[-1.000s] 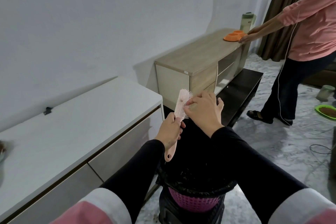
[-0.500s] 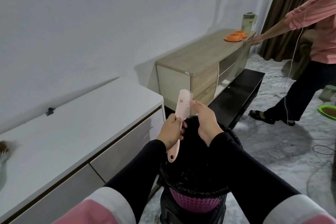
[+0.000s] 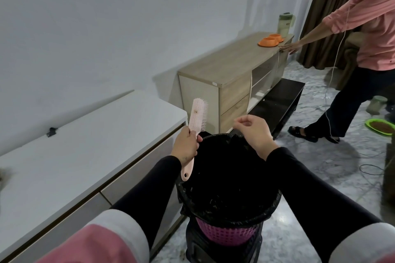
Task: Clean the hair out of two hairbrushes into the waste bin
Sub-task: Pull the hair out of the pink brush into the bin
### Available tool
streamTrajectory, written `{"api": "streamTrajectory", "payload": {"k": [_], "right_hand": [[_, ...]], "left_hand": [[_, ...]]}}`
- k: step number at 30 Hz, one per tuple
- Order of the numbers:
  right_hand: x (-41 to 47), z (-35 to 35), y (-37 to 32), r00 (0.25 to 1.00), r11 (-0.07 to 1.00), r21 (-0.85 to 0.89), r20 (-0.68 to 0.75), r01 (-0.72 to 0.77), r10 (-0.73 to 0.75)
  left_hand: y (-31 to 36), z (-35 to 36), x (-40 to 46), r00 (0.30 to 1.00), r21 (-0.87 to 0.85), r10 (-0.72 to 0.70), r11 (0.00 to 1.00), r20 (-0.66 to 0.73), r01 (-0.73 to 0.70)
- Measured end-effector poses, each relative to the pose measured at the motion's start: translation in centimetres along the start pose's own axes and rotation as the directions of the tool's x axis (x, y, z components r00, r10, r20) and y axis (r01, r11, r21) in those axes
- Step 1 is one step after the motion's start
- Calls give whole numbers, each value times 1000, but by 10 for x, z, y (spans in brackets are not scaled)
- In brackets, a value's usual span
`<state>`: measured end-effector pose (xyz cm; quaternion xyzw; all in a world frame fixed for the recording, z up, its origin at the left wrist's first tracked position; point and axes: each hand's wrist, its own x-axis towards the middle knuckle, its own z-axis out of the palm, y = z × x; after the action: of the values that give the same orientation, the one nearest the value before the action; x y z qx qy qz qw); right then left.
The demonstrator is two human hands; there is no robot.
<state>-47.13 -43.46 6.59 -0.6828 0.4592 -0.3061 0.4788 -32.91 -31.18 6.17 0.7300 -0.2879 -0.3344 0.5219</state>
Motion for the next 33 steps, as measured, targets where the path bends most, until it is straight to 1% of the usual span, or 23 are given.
{"api": "streamTrajectory", "payload": {"k": [2,3,6,8,9,11,13,15,17,18,19,20,21,22,23,24,26,28,30,33], "right_hand": [[2,-4,6,999,954,-298,16,41,-38],[2,-7,7,998,915,-400,50,61,-45],[1,-18,3,982,804,-585,187,107,5],[2,-22,0,984,751,-649,179,122,-5],[3,-24,-2,990,735,-666,131,124,-48],[4,-24,-8,993,746,-657,36,111,-116],[5,-20,-9,993,794,-598,26,110,-118],[5,-14,-14,989,887,-439,69,145,-128],[3,-9,-23,984,968,-195,118,156,-135],[-1,-7,-28,983,990,-64,147,123,-113],[-3,-4,-31,980,998,44,192,51,-59],[-6,-2,-35,965,991,125,262,-45,10],[-7,1,-34,937,979,157,343,-132,71],[-8,4,-33,904,971,147,412,-188,113],[-9,6,-29,882,973,99,450,-208,143],[-9,9,-26,884,983,47,446,-177,138],[-9,13,-22,930,998,-65,366,-12,35],[-7,14,-18,957,981,-150,280,122,-76],[-3,12,-16,965,979,-133,234,153,-119],[0,9,-14,978,993,-52,189,105,-94]], "left_hand": [[2,-1,1,1000,-6,4,1000,0,-4],[3,-1,0,1000,-14,7,1000,4,-7],[5,2,-1,1000,-21,11,1000,19,-10],[7,3,-2,999,-31,-3,1000,35,4],[7,4,-3,999,-28,-11,1000,45,13],[6,6,-4,998,-9,-6,1000,60,6],[4,8,-5,997,16,21,1000,72,-22],[2,11,-4,996,66,45,997,71,-49],[2,13,-3,996,114,64,991,68,-72],[2,14,-3,995,117,69,990,76,-77],[3,14,-4,993,111,73,990,89,-82],[3,15,-4,992,106,76,991,102,-87],[3,15,-5,990,110,82,989,110,-95],[4,15,-5,989,130,95,985,114,-110],[3,16,-6,987,159,114,978,116,-132],[2,15,-5,984,187,130,971,119,-151],[1,15,-6,982,207,136,965,133,-161],[3,15,-8,983,172,103,977,149,-128],[4,15,-8,986,115,76,989,145,-93],[4,15,-7,992,41,54,997,115,-59]]}}
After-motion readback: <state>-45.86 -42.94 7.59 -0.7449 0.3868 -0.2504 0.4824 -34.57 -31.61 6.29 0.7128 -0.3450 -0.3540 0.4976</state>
